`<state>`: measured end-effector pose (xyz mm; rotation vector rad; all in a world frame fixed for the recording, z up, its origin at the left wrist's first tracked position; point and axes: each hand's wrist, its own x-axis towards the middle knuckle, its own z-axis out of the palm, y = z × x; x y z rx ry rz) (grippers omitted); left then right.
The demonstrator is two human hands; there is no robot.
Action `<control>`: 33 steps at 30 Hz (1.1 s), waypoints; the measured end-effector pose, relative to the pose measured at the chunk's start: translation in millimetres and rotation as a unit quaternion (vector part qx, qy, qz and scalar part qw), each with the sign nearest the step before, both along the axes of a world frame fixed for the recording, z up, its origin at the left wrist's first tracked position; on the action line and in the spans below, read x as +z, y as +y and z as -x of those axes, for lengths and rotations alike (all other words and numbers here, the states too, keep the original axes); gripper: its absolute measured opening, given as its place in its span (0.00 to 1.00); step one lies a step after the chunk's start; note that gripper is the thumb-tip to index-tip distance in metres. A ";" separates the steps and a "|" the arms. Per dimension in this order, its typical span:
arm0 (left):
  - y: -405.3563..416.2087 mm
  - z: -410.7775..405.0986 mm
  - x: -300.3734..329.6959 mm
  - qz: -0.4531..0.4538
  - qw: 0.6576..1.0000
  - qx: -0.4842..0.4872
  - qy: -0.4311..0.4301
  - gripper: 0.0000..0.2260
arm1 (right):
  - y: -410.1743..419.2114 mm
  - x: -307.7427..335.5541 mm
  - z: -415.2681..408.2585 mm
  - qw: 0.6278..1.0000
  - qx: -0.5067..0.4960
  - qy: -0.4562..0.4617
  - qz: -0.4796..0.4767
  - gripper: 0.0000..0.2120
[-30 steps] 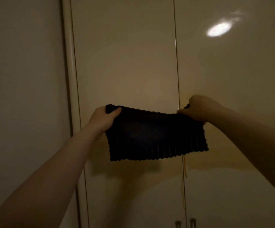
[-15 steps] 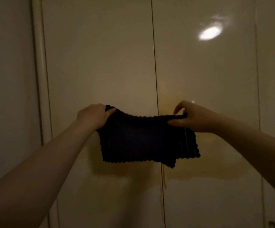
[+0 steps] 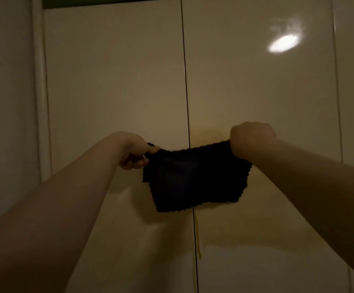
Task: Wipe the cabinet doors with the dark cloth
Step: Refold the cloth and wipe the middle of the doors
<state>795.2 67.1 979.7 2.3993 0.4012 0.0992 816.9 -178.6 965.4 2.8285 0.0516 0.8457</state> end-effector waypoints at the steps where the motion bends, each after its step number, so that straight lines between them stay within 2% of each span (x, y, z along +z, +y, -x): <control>1: -2.8 0.4 2.0 0.000 1.000 0.007 0.004 0.18 | -4.2 4.1 -3.4 1.000 0.010 0.010 -0.025 0.12; 4: -10.3 1.8 6.9 0.025 0.999 0.029 -0.007 0.19 | -19.3 11.4 -16.2 0.988 0.052 0.078 -0.122 0.12; 6: -16.1 0.5 7.1 0.094 0.994 0.029 -0.052 0.19 | -28.9 13.1 -27.0 0.961 0.094 0.141 -0.220 0.12; 8: -24.5 -2.3 -0.6 0.192 0.972 0.040 -0.131 0.17 | -38.3 12.0 -32.3 0.921 0.138 0.178 -0.316 0.12; 10: -33.0 -7.0 -12.7 0.285 0.931 0.031 -0.224 0.13 | -44.3 7.2 -34.2 0.870 0.160 0.204 -0.420 0.14; 11: -38.0 -10.2 -20.1 0.327 0.904 0.018 -0.274 0.11 | -45.8 4.1 -35.6 0.829 0.186 0.198 -0.489 0.15; 13: -48.0 -19.1 -33.9 0.385 0.846 -0.007 -0.368 0.07 | -42.9 -3.1 -39.8 0.741 0.270 0.141 -0.599 0.12; 15: -55.9 -28.7 -45.9 0.404 0.801 -0.007 -0.442 0.09 | -34.3 -15.7 -49.6 0.703 0.335 0.047 -0.626 0.12; 16: -59.7 -33.6 -51.2 0.388 0.790 0.006 -0.475 0.10 | -30.6 -21.9 -55.2 0.702 0.351 -0.007 -0.620 0.13; 18: -66.1 -41.2 -61.1 0.287 0.799 0.040 -0.528 0.12 | -24.2 -33.9 -62.5 0.716 0.371 -0.086 -0.585 0.13; 21: -67.7 -47.5 -77.4 0.140 0.816 0.026 -0.560 0.23 | -13.7 -51.0 -65.9 0.734 0.395 -0.111 -0.540 0.15; 23: -61.7 -55.9 -85.8 0.087 0.816 -0.007 -0.571 0.31 | -6.1 -57.8 -66.6 0.726 0.417 -0.115 -0.534 0.21; 25: -55.4 -63.0 -92.2 0.040 0.813 -0.031 -0.580 0.34 | 3.0 -61.5 -71.9 0.744 0.419 -0.159 -0.496 0.25; 26: -53.4 -64.6 -95.1 0.021 0.809 -0.036 -0.587 0.33 | 7.2 -62.7 -74.0 0.761 0.412 -0.197 -0.461 0.24; 29: -48.6 -72.4 -102.4 -0.003 0.778 -0.032 -0.627 0.27 | 20.6 -72.0 -82.1 0.824 0.344 -0.288 -0.345 0.12; 31: -46.3 -77.3 -100.7 0.016 0.759 -0.018 -0.651 0.25 | 30.1 -80.6 -90.7 0.870 0.274 -0.310 -0.269 0.10; 33: -45.4 -81.3 -96.1 0.045 0.748 -0.018 -0.661 0.22 | 37.2 -82.4 -95.5 0.881 0.245 -0.323 -0.246 0.12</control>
